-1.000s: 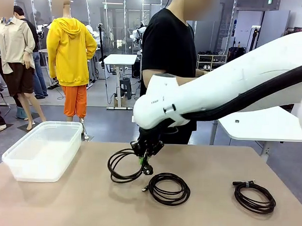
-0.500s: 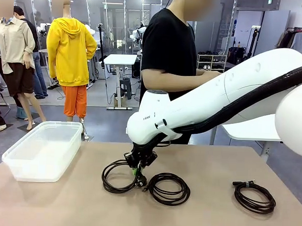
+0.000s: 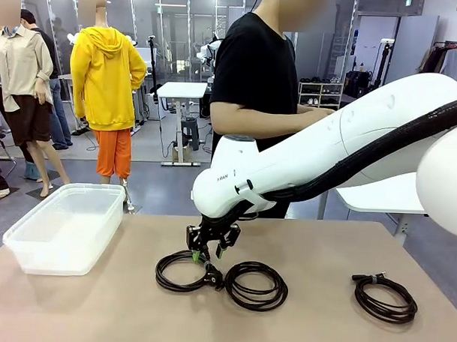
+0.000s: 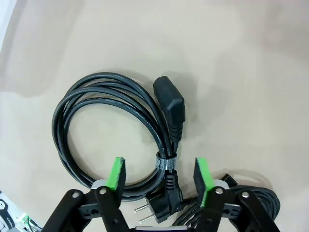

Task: Organize and store the cables.
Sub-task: Place the Power Cable into the Organizing box.

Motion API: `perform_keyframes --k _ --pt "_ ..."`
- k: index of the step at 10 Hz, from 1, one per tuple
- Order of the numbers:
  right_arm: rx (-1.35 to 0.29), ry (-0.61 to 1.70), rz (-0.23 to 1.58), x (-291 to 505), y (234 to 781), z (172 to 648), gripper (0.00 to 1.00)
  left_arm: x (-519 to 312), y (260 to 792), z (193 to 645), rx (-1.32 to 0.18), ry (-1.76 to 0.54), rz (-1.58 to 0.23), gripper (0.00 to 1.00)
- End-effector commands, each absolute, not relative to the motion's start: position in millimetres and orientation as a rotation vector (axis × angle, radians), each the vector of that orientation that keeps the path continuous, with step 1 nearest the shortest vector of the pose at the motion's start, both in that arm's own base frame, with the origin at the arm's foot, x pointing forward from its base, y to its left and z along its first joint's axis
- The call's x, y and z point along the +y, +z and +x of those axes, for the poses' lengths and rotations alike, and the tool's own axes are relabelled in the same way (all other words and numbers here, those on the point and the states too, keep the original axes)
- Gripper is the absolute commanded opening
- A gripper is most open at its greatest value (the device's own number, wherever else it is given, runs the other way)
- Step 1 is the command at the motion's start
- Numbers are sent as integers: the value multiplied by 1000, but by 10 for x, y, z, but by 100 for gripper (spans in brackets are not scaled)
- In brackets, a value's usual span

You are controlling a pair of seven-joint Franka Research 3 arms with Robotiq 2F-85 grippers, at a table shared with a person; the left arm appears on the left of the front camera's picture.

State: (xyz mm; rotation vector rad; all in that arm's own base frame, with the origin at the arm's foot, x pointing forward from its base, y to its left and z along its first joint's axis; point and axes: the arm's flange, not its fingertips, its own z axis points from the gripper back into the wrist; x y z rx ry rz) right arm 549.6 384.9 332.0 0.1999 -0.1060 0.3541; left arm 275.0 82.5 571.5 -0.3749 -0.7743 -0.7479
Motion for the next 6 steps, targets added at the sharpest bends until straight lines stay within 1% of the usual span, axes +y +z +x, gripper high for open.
perform_keyframes --k 1,4,6 --pt "-145 356 208 3729 3424 5417 100 818 5721 2753 -779 -756 -381 100" --pt "-231 429 163 3422 3776 5246 100 818 5721 2753 -779 -756 -381 100" --pt "-224 501 132 3083 4035 5155 100 818 5721 2753 -779 -756 -381 100"
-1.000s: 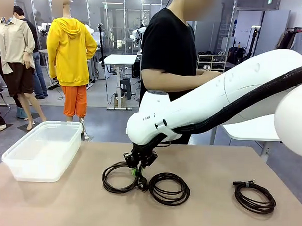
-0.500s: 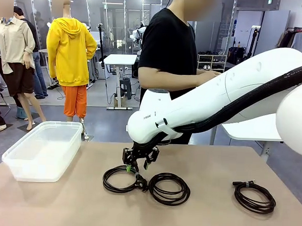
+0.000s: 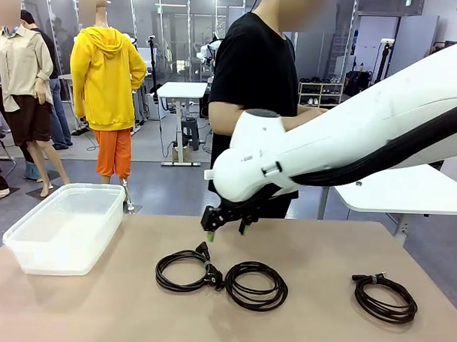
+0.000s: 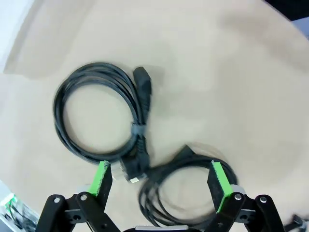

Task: Organize and store the cables.
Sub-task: Place the Power Cable into the Organizing box.

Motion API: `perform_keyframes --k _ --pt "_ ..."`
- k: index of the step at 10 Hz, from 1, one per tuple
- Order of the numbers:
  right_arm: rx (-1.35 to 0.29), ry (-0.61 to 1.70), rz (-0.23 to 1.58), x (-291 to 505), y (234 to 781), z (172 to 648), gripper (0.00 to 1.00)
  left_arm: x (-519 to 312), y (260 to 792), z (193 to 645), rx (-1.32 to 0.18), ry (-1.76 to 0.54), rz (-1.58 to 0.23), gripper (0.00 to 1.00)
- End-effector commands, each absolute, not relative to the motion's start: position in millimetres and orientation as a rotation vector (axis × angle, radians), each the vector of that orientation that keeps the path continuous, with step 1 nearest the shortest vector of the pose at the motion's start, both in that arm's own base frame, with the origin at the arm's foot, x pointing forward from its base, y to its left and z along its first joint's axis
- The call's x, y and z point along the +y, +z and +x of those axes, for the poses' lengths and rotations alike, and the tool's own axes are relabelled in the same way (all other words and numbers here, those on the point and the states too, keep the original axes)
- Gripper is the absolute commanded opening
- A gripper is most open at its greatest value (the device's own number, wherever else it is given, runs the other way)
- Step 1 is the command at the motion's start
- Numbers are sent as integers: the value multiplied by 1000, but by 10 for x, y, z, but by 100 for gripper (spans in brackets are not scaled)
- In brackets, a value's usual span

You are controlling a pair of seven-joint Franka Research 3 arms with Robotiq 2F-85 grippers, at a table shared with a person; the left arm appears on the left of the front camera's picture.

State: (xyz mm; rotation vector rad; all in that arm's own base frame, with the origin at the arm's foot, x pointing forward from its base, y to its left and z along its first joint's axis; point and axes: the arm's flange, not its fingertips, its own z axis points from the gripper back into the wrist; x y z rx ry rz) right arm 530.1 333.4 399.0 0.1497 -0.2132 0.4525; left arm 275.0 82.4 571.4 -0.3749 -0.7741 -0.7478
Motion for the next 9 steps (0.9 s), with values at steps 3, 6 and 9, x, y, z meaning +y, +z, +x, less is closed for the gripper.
perform_keyframes --k 3,6,9 --pt "-305 512 203 2129 4460 5022 100 818 5721 2753 -779 -756 -381 100" --pt "-398 518 278 858 4760 4794 100 818 5721 2753 -779 -756 -381 100" --pt "-481 532 381 -243 4764 4587 100 818 5721 2753 -779 -756 -381 100"
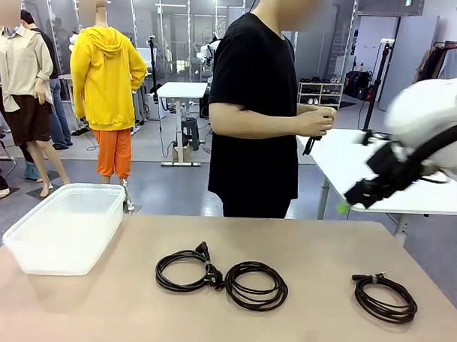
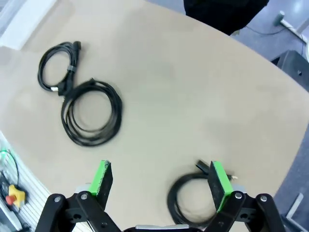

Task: Organize and store the cables.
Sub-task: Place the Power Cable into the Organizing box.

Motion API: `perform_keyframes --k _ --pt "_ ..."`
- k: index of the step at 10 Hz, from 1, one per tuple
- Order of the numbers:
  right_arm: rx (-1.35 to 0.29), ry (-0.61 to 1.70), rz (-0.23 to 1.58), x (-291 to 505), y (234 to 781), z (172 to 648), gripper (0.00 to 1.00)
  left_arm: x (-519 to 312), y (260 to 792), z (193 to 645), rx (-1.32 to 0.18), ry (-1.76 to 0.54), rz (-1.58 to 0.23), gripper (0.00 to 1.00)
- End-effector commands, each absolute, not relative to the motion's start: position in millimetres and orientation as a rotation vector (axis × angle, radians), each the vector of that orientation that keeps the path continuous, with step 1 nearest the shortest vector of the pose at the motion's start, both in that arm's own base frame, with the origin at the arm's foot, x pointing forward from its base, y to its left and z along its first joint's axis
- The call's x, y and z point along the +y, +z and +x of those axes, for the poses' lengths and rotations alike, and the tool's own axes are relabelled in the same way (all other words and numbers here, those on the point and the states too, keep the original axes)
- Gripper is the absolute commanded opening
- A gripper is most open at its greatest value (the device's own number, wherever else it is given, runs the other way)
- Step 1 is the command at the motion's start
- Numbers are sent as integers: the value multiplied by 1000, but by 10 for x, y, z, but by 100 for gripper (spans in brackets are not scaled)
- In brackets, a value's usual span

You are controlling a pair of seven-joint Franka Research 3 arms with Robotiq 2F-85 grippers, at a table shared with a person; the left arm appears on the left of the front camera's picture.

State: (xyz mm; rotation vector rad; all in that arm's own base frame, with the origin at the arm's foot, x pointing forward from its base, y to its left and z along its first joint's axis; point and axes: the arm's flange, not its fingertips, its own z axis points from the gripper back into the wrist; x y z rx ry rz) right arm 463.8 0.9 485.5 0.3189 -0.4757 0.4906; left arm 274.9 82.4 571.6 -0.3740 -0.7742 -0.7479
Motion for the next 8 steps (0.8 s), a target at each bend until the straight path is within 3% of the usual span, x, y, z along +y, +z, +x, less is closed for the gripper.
perform_keyframes --k 1,5,8 --pt "-522 521 388 -557 4687 4427 100 818 5721 2753 -779 -756 -381 100" --pt "-636 538 309 -1512 4461 4096 100 818 5721 2753 -779 -756 -381 100" --pt "-587 560 176 -1741 4314 3885 100 818 5721 2753 -779 -756 -381 100"
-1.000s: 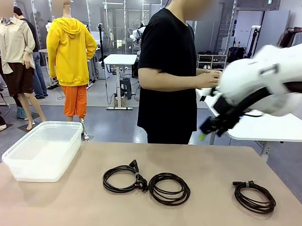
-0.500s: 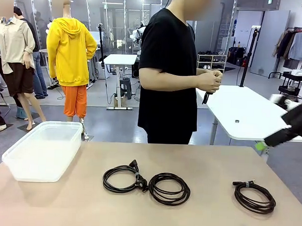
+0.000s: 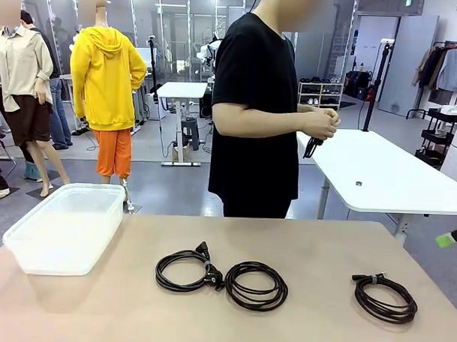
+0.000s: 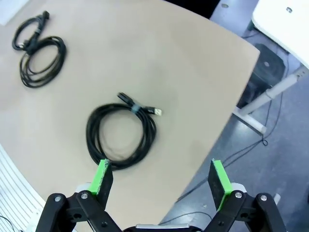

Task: Organize and store the cables.
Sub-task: Place the Power Cable into the Organizing box.

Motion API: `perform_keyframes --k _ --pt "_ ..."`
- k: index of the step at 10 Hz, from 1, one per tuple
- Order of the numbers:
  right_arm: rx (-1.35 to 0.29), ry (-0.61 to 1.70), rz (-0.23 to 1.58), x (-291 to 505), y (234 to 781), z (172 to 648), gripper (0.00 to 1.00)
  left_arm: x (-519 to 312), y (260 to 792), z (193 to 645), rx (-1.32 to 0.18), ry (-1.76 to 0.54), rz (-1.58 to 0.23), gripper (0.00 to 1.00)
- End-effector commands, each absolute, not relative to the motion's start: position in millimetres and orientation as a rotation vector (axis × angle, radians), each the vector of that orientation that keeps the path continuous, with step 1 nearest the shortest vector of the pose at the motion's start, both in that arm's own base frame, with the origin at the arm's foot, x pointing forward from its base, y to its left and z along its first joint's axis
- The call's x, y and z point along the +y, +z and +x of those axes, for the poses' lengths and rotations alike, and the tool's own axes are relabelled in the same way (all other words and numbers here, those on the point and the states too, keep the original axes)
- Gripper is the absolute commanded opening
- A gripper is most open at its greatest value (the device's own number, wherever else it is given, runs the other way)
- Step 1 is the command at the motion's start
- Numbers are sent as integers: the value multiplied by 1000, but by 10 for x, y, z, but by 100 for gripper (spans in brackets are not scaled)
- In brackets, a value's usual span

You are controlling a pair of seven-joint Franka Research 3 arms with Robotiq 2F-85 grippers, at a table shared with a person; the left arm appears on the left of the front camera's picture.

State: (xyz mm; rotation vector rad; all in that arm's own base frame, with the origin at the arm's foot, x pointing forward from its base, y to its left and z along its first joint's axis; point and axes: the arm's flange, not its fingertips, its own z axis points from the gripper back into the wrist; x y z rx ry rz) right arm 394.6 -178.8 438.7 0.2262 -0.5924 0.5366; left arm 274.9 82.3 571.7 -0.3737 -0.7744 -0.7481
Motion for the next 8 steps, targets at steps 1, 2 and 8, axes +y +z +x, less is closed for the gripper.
perform_keyframes --k 1,2,8 --pt "-582 568 187 -1744 4282 3863 100 818 5721 2753 -779 -756 -381 100" --pt "-573 585 218 -1705 4255 3905 100 818 5721 2753 -779 -756 -381 100" --pt "-582 543 211 -1803 4330 3914 100 119 5750 2897 -656 -776 -378 100"
